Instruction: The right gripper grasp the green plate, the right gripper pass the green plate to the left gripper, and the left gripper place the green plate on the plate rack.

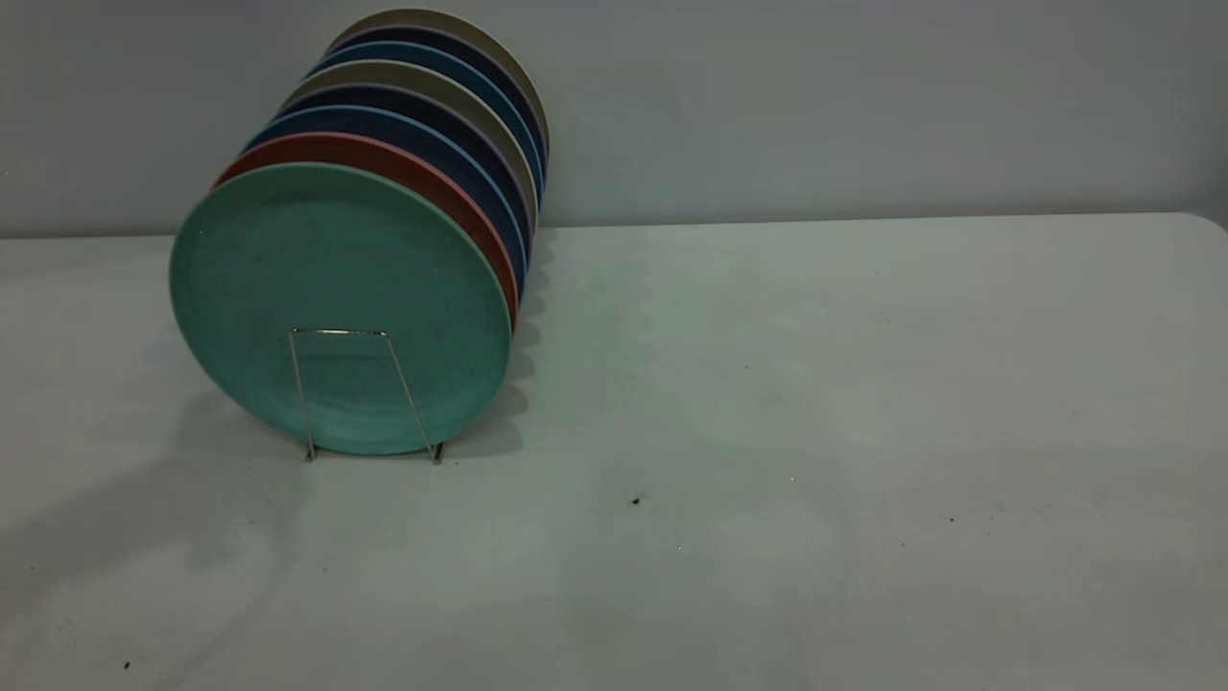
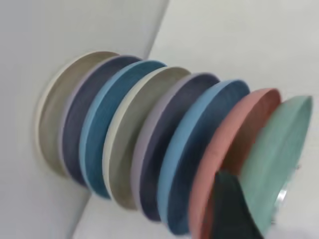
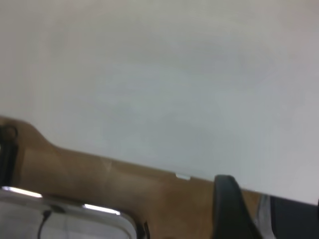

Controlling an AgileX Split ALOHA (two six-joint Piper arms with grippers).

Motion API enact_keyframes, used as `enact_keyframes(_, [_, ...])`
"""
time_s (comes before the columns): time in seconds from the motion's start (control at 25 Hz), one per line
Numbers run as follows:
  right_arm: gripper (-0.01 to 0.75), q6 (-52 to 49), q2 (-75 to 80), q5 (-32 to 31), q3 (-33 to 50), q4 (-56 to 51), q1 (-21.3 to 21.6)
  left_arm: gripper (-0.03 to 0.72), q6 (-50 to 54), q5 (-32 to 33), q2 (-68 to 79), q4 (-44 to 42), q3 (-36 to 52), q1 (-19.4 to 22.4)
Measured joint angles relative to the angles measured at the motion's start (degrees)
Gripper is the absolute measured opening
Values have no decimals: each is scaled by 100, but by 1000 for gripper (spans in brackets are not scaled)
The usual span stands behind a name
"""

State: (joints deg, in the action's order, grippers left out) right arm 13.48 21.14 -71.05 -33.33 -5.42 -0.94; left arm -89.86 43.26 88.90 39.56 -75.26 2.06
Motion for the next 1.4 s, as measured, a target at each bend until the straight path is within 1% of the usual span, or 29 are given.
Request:
enact_keyframes(0.12, [430,-212,-80,17,348,179,-280,464,1523,388,-733,-601,0,0])
enact_keyframes(0.24, [430,-375,-236,235,417,193,-407,464,3118,944,-1391,-1293,0,0])
enact_keyframes(0.32, [430,-486,-299,438,506,193,-419,464,4151,1508,-1789,-1770,0,0])
enact_keyframes(0.44, [430,-705,-331,589,610,220,-419,464,5395,2362,-2260,-2302,0,0])
enact_keyframes(0.6, [430,-874,-348,627,629,319,-419,465,6563,2363,-2747,-2706,179,0])
enact_keyframes(0.72, [430,-908,-349,636,629,339,-419,465,6945,2363,-3203,-2886,786,0])
enact_keyframes(0.96, [430,-987,-487,652,629,365,-434,466,7609,2357,-4303,-2875,2732,0])
enact_keyframes(1.12, [430,-1056,-861,652,629,413,-665,466,7785,2287,-5080,-3049,3894,0])
enact_keyframes(1.28, [430,-1127,-1148,652,629,463,-764,466,7814,2179,-5802,-3159,4579,0])
enact_keyframes(1.4, [430,-1161,-1316,652,629,470,-771,466,7857,2130,-6326,-3164,4717,0])
